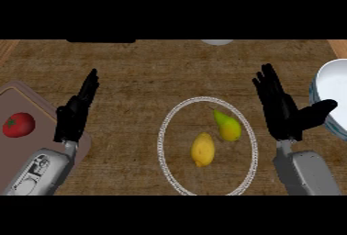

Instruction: Pick the lemon from the placemat and place it in the bowl

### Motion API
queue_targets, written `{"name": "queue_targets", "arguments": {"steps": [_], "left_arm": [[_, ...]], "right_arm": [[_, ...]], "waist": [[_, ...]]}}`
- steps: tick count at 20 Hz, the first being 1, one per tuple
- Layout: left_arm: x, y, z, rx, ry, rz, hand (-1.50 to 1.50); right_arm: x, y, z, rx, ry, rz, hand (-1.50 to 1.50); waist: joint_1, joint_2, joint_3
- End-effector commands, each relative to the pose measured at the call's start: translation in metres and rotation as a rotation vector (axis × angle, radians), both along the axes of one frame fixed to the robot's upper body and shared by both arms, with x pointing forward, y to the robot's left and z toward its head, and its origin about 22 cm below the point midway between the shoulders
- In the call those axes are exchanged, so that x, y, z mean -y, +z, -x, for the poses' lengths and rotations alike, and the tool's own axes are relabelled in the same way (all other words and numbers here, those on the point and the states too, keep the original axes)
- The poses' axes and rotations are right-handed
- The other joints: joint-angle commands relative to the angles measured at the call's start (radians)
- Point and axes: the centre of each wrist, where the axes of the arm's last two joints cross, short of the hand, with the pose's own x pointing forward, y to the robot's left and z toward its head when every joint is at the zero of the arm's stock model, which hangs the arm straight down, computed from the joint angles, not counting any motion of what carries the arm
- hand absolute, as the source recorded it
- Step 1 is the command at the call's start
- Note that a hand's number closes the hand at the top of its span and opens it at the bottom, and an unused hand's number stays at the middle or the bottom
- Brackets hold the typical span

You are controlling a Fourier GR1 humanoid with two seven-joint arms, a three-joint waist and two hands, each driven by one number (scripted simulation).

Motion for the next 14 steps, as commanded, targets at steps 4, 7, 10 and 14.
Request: {"name": "queue_targets", "arguments": {"steps": [4,7,10,14], "left_arm": [[0.005,0.001,0.005,-0.011,-0.001,0.082,0.00],[0.017,-0.002,0.007,-0.010,-0.028,0.099,0.00],[0.018,-0.005,0.010,-0.033,0.010,0.172,0.00],[0.016,-0.009,0.017,-0.035,-0.009,0.176,0.00]], "right_arm": [[-0.086,-0.029,0.032,-0.145,-0.101,0.225,1.50],[-0.004,-0.070,0.029,-0.210,-0.169,0.746,1.50],[-0.068,-0.055,0.035,-0.022,-0.601,0.416,-1.50],[-0.124,-0.047,0.073,0.189,-0.681,0.362,-1.50]], "waist": [[-0.012,-0.043,-0.010],[-0.005,-0.027,-0.058],[-0.063,-0.059,-0.015],[-0.029,-0.053,-0.010]]}}
